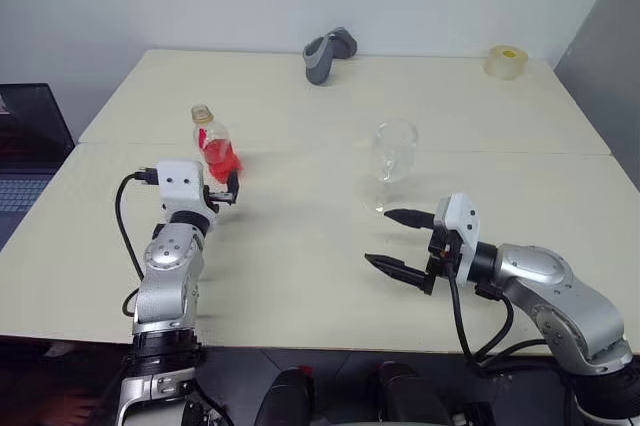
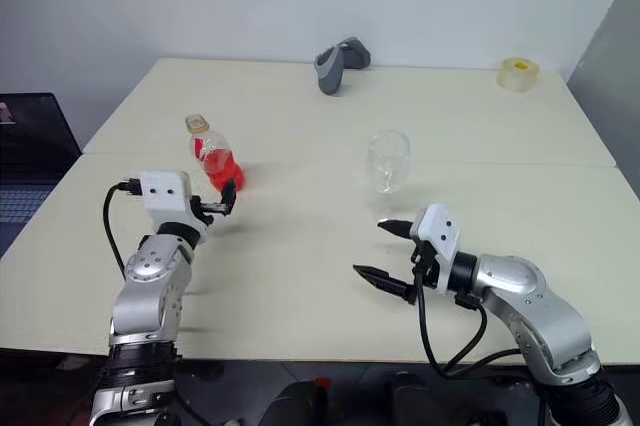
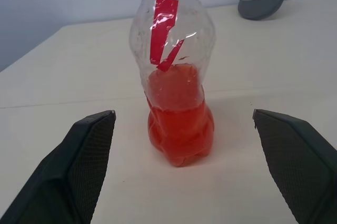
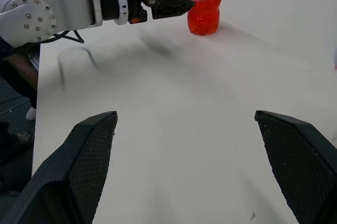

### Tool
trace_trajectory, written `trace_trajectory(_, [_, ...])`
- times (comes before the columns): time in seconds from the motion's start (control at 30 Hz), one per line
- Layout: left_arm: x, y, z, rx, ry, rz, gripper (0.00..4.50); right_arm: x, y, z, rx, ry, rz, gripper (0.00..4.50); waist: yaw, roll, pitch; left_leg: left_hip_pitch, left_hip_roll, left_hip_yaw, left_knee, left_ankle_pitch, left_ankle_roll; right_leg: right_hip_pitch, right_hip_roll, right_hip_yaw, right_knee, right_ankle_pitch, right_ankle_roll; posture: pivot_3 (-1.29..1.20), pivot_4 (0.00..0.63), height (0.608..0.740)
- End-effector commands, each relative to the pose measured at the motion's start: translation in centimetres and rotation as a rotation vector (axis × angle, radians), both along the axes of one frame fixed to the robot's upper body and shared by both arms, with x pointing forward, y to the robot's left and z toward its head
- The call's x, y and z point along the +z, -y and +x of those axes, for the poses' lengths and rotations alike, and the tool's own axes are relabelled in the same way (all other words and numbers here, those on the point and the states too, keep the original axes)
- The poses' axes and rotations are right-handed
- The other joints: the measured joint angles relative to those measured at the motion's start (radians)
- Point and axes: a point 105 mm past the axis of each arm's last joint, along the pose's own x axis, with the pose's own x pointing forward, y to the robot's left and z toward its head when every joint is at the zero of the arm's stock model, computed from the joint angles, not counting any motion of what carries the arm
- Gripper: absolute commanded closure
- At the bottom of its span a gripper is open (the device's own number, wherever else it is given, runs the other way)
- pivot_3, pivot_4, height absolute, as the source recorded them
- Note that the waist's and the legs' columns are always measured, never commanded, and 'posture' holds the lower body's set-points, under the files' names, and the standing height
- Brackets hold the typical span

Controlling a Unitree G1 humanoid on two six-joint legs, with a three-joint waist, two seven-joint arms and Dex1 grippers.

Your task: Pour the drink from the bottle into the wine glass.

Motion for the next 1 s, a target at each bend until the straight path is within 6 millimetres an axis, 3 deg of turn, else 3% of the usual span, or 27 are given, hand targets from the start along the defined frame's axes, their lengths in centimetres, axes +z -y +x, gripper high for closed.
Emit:
trace_trajectory(0.03, [1.7, -1.0, 0.6, 0.029, 0.049, -0.015, 0.00, 1.0, -0.4, -0.2, 0.021, 0.037, 0.015, 0.03, 0.000, 0.000, 0.000, 0.000, 0.000, 0.000, 0.000, 0.000, 0.000, 0.000, 0.000, 0.000, 0.000, 0.000, 0.000, 0.00, 0.150, 0.740])
trace_trajectory(0.47, [2.1, -2.7, 3.7, 0.058, 0.019, -0.049, 0.00, 1.3, -0.7, 0.0, 0.031, 0.049, 0.015, 0.03, 0.000, -0.001, -0.001, 0.000, 0.000, 0.000, 0.000, 0.000, 0.000, 0.000, 0.000, -0.001, 0.000, 0.000, 0.000, 0.00, 0.150, 0.740])
trace_trajectory(1.0, [2.1, -2.4, 6.7, -0.017, -0.029, -0.079, 0.00, 1.7, -1.2, 0.3, 0.018, 0.070, 0.035, 0.03, -0.001, -0.002, -0.001, 0.000, 0.000, -0.001, 0.000, 0.000, 0.000, 0.000, 0.000, -0.001, 0.000, 0.000, 0.000, 0.00, 0.150, 0.740])
